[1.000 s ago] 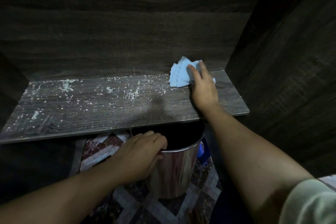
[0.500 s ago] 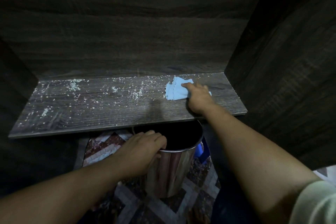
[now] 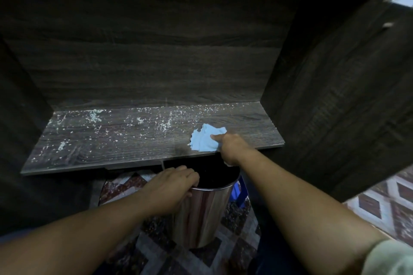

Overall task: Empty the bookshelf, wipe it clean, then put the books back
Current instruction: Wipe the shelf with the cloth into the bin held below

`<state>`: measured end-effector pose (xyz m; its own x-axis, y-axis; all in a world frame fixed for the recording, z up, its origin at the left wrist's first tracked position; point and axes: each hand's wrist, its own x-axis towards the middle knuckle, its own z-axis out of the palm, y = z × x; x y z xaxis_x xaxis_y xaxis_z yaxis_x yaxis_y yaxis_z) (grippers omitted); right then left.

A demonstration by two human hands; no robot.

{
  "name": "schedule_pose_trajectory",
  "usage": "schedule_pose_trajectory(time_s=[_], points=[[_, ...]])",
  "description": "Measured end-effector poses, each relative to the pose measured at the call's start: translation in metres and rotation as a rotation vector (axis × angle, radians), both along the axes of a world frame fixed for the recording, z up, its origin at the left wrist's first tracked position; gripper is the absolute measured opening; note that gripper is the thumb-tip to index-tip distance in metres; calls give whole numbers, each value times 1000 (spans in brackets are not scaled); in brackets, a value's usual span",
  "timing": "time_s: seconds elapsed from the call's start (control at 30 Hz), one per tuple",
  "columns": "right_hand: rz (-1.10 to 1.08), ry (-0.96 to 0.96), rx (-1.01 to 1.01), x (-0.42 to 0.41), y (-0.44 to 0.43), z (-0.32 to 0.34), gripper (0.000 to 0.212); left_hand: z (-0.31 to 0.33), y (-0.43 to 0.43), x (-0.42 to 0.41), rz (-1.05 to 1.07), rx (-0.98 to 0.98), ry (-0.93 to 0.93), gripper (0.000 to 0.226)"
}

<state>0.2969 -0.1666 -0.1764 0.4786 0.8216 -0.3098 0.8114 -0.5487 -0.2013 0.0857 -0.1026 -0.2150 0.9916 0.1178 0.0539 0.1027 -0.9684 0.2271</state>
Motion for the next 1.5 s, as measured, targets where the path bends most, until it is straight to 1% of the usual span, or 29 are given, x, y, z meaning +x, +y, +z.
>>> schedule_pose_trajectory(time_s=[0.27, 0.4, 0.5, 0.63, 0.73, 0.9, 1.0, 1.1, 1.17, 1.23, 1.3, 1.4, 1.5], points=[[57, 17, -30, -15, -18, 16, 58, -3, -3, -3, -42, 36, 37, 15], [72, 44, -78, -23, -12, 25, 61, -6, 0, -3, -40, 53, 6, 23], [89, 61, -116, -26, -6, 33, 59, -9, 4, -4, -29, 39, 1, 29], [132, 121, -162, -20, -4, 51, 56, -7, 4, -1, -19, 22, -45, 20], [78, 141, -87, -9, -4, 59, 55, -8, 4, 0, -25, 23, -34, 17], [-88, 106, 148, 6, -2, 45, 56, -9, 3, -2, -14, 20, -25, 15], [-127, 76, 210, 4, 0, 27, 54, -9, 3, -7, -12, 27, -2, 15], [-153, 5, 212, 2, 1, 12, 50, -10, 2, -12, -33, 30, -11, 18], [-114, -17, 184, 2, 2, 3, 51, -11, 3, -15, -43, 45, 0, 27], [-21, -8, 164, 0, 4, -3, 54, -11, 3, -17, -30, 52, 12, 33], [61, 3, 143, -2, 7, -8, 55, -12, 4, -18, -26, 46, 22, 31], [156, -44, 89, -9, 12, -8, 54, -9, 4, -19, -4, 36, 27, 21], [198, -41, 36, -18, 13, -5, 59, -5, 4, -18, 38, 6, 45, 18]])
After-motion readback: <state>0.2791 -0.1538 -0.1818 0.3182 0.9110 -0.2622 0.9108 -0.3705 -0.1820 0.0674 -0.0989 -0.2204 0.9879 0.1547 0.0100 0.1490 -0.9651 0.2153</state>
